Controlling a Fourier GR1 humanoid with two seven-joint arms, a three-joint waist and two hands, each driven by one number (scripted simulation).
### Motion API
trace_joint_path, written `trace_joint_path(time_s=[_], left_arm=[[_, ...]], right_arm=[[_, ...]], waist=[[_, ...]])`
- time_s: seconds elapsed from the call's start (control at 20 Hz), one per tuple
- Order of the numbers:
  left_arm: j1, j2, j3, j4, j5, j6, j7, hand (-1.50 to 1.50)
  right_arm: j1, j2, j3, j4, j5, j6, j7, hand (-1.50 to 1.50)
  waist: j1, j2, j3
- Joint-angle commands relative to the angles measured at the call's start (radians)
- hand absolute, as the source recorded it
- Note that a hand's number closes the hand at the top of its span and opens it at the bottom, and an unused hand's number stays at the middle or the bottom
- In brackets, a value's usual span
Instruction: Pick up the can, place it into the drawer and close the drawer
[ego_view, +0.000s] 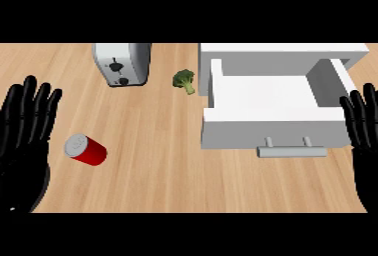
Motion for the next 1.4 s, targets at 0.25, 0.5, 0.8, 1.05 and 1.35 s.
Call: trace_joint_path(time_s=[0.25,0.5,0.8,1.05,1.35], left_arm=[[0.078,0.250,0.347,0.055,0.496,-0.361,-0.053,-1.50],[0.197,0.281,0.387,0.150,0.521,-0.291,0.197,-1.50],[0.184,0.272,0.457,0.203,0.554,-0.369,0.209,-1.50],[0.041,0.361,0.489,0.275,0.601,-0.346,0.318,-1.50],[0.108,0.212,0.391,0.285,0.432,-0.381,0.238,-1.50]], right_arm=[[-0.056,-0.007,-0.047,-0.026,-0.068,0.016,0.011,-1.50],[0.061,0.052,-0.027,0.055,-0.001,-0.068,0.131,-1.50],[0.010,0.034,-0.068,0.090,-0.025,-0.046,0.123,-1.50],[0.024,-0.014,-0.146,0.060,-0.107,0.010,0.148,-1.50],[0.051,0.044,-0.077,0.063,-0.024,-0.018,0.109,-1.50]], waist=[[0.024,0.002,0.012],[0.023,0.003,0.014],[0.016,0.003,0.014],[0.010,0.004,0.014],[0.012,0.004,0.014]])
